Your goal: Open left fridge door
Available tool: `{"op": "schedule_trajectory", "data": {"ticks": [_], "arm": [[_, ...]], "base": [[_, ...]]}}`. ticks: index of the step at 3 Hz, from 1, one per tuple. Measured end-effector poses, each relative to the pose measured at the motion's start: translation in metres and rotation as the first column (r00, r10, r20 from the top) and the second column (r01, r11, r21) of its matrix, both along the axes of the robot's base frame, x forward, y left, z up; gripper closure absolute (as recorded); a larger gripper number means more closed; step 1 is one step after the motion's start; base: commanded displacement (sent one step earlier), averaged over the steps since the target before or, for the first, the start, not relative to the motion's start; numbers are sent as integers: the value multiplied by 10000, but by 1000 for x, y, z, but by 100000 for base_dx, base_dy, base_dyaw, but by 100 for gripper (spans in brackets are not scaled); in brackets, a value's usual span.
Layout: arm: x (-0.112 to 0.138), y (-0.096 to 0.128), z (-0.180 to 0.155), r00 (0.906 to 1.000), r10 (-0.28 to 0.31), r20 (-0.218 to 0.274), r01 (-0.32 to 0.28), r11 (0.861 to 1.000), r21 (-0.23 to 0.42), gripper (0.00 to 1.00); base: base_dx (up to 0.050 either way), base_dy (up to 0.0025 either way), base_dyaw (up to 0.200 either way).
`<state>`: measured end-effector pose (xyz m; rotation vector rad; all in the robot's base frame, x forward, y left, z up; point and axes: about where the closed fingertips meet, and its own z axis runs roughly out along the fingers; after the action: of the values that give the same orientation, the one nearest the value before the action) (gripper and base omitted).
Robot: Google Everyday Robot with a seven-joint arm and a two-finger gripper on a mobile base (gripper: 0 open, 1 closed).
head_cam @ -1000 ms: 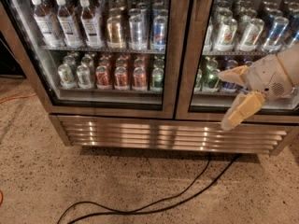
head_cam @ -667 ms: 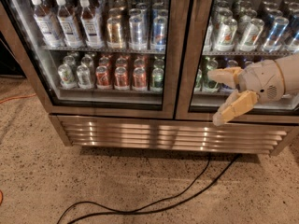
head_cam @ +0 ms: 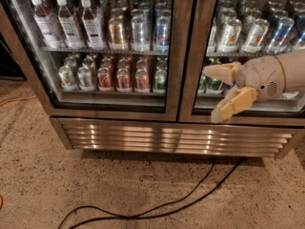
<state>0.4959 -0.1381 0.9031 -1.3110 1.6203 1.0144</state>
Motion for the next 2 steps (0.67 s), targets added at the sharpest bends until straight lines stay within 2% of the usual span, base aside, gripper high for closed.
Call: {"op": "schedule_trajectory", "data": {"ticks": [1, 2], "arm": [[-8, 22, 26, 9989, 45, 469, -24, 9990, -450, 0], [-29, 56, 73, 9910, 486, 1243, -362, 9943, -1003, 0]], "base": [[0, 0, 0], [0, 0, 0]]}}
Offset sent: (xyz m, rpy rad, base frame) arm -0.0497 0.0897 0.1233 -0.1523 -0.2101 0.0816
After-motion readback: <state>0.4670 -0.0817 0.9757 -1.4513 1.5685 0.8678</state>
